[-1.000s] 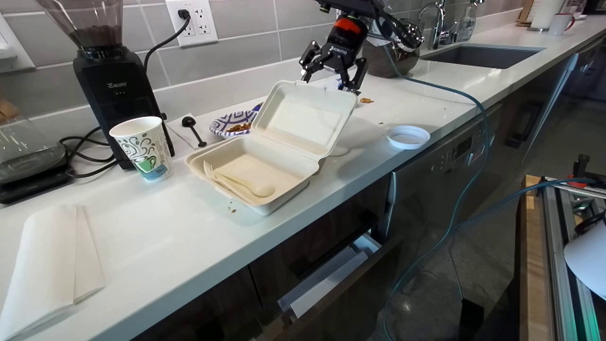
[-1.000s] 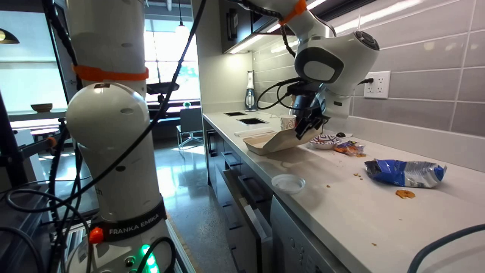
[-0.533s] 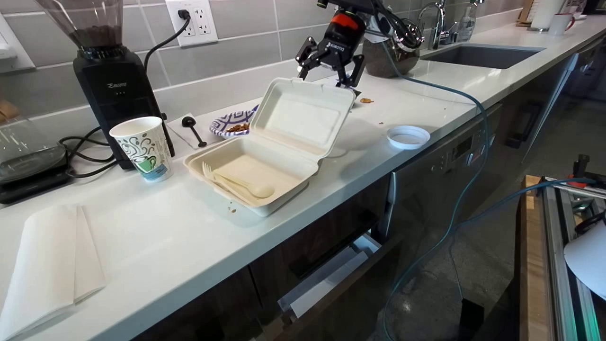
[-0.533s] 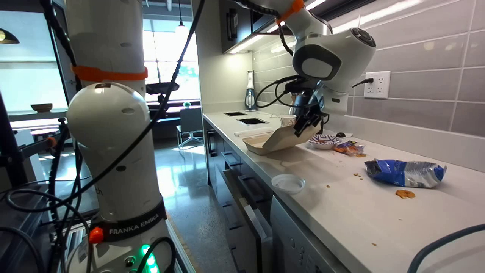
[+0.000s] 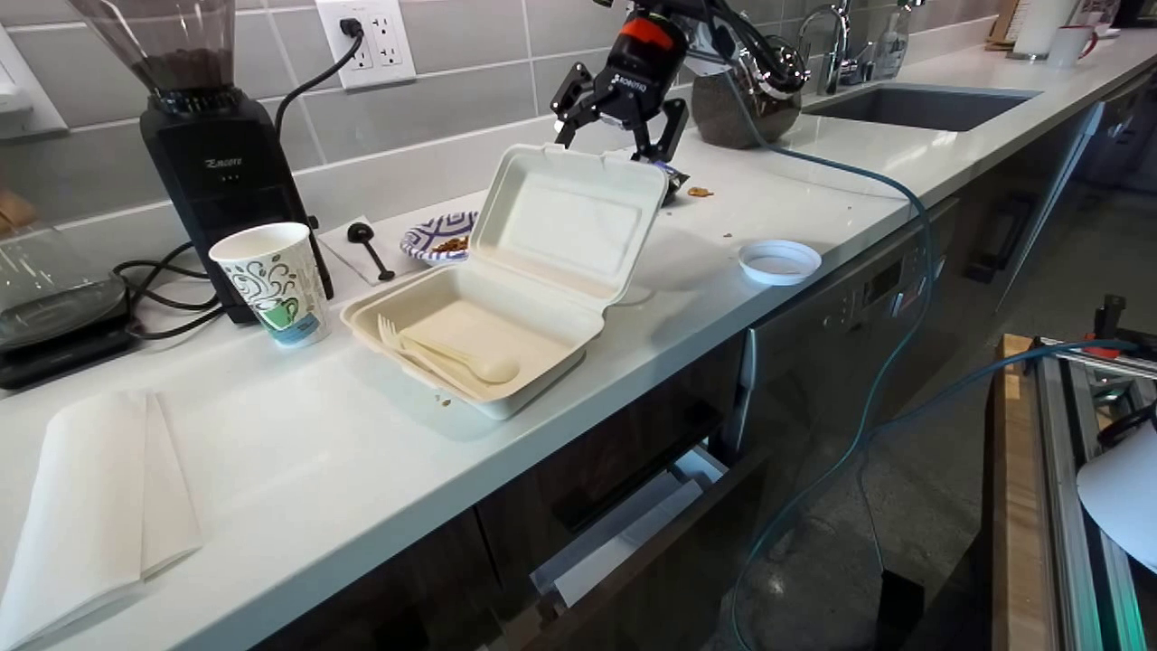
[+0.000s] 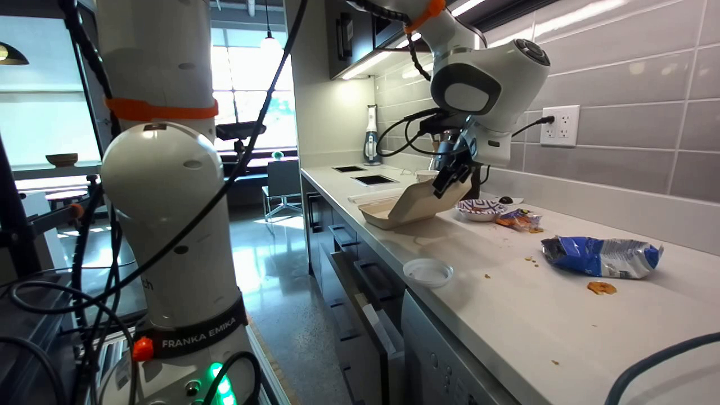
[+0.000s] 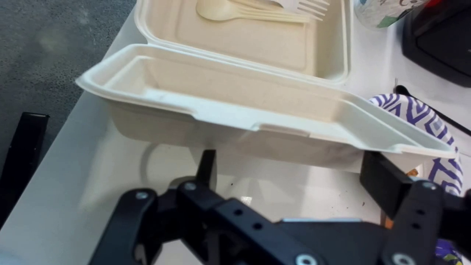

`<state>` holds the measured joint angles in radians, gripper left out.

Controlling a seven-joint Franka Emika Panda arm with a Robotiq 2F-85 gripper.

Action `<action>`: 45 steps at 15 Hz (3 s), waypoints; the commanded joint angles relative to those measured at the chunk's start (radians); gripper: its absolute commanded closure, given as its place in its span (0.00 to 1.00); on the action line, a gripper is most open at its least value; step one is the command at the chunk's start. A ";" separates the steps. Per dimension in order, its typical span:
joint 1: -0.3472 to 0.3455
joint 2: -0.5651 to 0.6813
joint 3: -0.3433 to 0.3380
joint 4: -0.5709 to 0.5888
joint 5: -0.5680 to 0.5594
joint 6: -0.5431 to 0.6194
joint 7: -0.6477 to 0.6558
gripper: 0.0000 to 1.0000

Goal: Close the takeaway pack

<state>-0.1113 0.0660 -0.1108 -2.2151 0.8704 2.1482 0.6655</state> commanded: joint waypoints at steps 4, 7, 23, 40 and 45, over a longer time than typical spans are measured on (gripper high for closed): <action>0.011 -0.017 0.005 0.010 -0.033 -0.023 -0.029 0.00; 0.015 -0.026 0.008 0.010 -0.048 -0.030 -0.061 0.00; 0.034 -0.009 0.037 0.058 -0.044 -0.090 -0.174 0.00; 0.075 0.037 0.070 0.141 -0.059 -0.137 -0.170 0.00; 0.085 0.068 0.081 0.166 -0.062 -0.153 -0.170 0.00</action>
<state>-0.0322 0.0984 -0.0302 -2.0883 0.8283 2.0305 0.4935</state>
